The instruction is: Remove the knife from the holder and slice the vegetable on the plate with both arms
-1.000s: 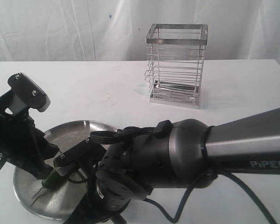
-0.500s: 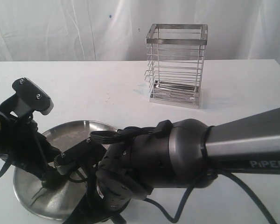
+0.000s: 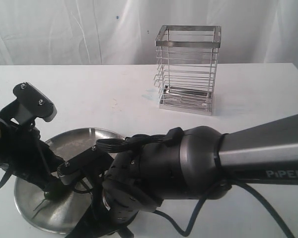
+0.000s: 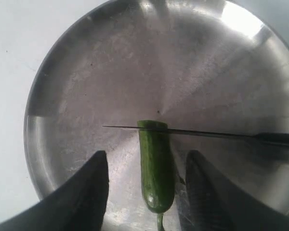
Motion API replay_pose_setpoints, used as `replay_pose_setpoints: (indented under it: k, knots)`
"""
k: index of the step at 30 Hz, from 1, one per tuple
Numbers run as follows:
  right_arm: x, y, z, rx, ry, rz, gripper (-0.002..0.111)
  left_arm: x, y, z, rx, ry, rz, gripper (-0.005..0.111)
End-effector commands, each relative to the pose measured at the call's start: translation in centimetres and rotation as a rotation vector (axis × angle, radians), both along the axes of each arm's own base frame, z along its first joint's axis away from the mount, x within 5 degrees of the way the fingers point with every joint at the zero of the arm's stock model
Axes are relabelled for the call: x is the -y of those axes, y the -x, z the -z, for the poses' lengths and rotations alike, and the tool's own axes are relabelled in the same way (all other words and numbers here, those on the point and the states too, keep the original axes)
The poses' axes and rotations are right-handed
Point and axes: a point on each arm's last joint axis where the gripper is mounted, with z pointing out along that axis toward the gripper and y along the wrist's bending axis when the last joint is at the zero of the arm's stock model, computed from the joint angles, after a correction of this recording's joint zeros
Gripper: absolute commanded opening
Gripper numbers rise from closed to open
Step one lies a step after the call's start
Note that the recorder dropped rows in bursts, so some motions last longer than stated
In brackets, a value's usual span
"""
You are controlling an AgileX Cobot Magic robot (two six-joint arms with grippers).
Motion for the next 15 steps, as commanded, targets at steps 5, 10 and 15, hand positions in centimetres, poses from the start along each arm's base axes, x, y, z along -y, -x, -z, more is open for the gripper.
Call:
replay_pose_setpoints:
  k: [5,10,15]
  knots:
    - [-0.02,-0.50,-0.23,0.014,-0.024,0.001,0.000,-0.04,0.05,0.11,-0.006,0.010,-0.014,0.054]
    - [-0.02,-0.50,-0.23,0.014,-0.024,0.001,0.000,-0.04,0.05,0.11,-0.006,0.010,-0.014,0.054]
    - [-0.02,-0.50,-0.23,0.014,-0.024,0.001,0.000,-0.03,-0.16,0.18,0.004,0.013,-0.018,0.023]
